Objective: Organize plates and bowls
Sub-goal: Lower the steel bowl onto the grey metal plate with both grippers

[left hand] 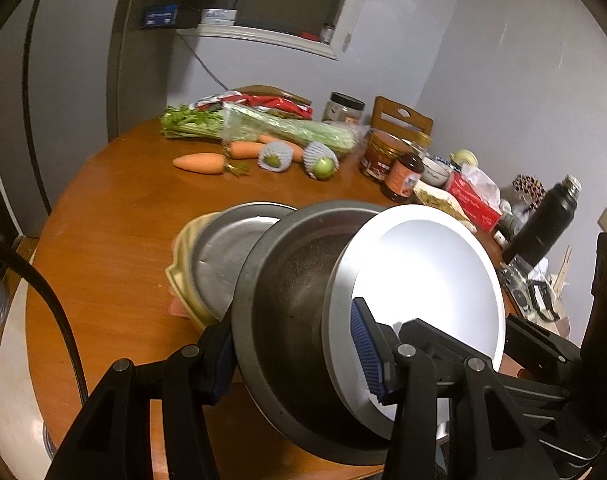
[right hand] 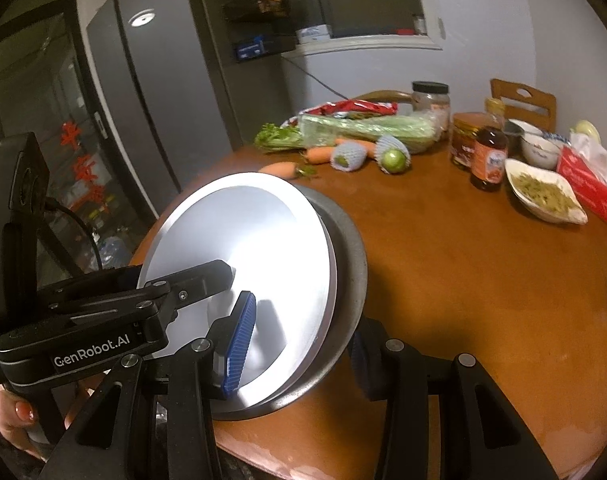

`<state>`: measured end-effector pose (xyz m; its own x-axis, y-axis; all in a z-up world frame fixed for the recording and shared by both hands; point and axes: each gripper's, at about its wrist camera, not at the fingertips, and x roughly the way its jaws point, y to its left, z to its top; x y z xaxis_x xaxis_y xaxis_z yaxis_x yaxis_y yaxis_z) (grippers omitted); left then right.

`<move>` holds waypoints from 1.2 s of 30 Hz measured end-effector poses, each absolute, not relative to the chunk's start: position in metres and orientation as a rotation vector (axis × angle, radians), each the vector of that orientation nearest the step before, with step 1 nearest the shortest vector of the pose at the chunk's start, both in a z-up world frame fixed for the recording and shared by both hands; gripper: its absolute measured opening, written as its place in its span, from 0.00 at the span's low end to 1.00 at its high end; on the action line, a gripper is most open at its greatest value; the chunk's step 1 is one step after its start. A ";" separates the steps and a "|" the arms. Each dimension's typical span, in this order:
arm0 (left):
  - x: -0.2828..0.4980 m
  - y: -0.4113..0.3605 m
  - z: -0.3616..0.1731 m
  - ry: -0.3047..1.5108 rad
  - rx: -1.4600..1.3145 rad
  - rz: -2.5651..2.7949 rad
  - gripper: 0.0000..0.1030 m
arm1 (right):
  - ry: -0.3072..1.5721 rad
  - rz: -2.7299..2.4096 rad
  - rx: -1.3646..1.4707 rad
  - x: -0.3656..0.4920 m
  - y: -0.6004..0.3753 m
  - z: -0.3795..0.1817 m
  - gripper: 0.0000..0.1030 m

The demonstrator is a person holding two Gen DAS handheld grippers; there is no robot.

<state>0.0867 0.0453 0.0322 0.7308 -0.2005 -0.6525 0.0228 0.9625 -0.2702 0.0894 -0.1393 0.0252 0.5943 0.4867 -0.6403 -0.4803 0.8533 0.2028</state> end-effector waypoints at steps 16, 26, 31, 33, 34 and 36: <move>0.111 0.083 0.045 0.711 -0.254 -0.082 0.50 | 0.715 0.618 -0.031 0.117 -0.094 0.037 0.45; 0.138 0.091 0.034 0.748 -0.246 -0.097 0.50 | 0.748 0.602 -0.008 0.140 -0.085 0.030 0.45; 0.147 0.096 0.019 0.776 -0.258 -0.107 0.50 | 0.785 0.586 -0.007 0.148 -0.080 0.017 0.45; 0.150 0.097 0.014 0.788 -0.259 -0.114 0.50 | 0.797 0.578 -0.002 0.150 -0.078 0.012 0.45; 0.152 0.097 0.012 0.792 -0.260 -0.116 0.50 | 0.803 0.574 0.000 0.151 -0.077 0.009 0.45; 0.154 0.098 0.009 0.797 -0.258 -0.121 0.50 | 0.808 0.568 0.001 0.152 -0.077 0.006 0.45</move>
